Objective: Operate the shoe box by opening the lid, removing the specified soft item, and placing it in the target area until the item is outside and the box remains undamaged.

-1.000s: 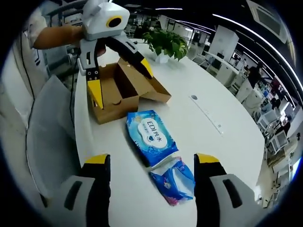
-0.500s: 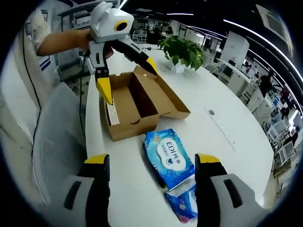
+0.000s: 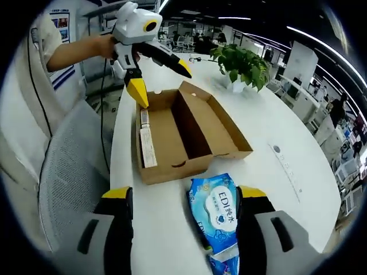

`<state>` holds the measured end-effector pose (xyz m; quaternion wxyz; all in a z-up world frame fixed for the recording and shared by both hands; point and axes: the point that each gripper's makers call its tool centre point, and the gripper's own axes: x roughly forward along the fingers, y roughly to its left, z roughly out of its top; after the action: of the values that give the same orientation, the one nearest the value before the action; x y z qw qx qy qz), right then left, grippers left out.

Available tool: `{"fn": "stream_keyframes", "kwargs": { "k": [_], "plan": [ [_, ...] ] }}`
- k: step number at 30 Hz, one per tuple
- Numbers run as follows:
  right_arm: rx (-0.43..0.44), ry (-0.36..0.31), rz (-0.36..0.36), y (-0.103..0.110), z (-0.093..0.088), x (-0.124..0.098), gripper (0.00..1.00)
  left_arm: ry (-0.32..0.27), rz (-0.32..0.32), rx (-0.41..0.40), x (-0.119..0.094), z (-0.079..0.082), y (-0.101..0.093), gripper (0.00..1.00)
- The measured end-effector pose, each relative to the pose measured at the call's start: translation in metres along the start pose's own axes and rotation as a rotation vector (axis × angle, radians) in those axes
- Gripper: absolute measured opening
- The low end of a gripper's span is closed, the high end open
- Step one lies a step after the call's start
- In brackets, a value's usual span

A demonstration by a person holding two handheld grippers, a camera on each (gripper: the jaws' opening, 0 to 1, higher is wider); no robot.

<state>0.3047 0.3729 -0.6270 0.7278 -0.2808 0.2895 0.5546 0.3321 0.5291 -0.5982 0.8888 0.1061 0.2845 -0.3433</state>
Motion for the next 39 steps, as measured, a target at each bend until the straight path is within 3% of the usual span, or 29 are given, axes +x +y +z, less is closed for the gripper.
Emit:
{"fn": "stream_keyframes", "kwargs": {
  "k": [6, 11, 16, 25, 39],
  "plan": [
    [-0.02, 0.002, 0.035, 0.002, 0.007, 0.014, 0.68, 0.029, 0.053, -0.04, -0.016, -0.025, 0.018, 0.89],
    [-0.045, -0.001, 0.07, 0.005, 0.014, 0.03, 0.65, 0.034, 0.097, -0.066, -0.027, -0.037, 0.031, 0.88],
    [-0.076, -0.003, 0.111, 0.01, 0.021, 0.044, 0.6, 0.074, 0.141, -0.131, -0.037, -0.059, 0.044, 0.78],
    [-0.108, 0.028, 0.172, 0.018, 0.023, 0.07, 0.59, 0.117, 0.229, -0.2, -0.057, -0.099, 0.066, 0.75],
    [-0.154, 0.075, 0.288, 0.036, 0.022, 0.108, 0.45, 0.19, 0.337, -0.344, -0.076, -0.152, 0.088, 0.41]
  ]
}}
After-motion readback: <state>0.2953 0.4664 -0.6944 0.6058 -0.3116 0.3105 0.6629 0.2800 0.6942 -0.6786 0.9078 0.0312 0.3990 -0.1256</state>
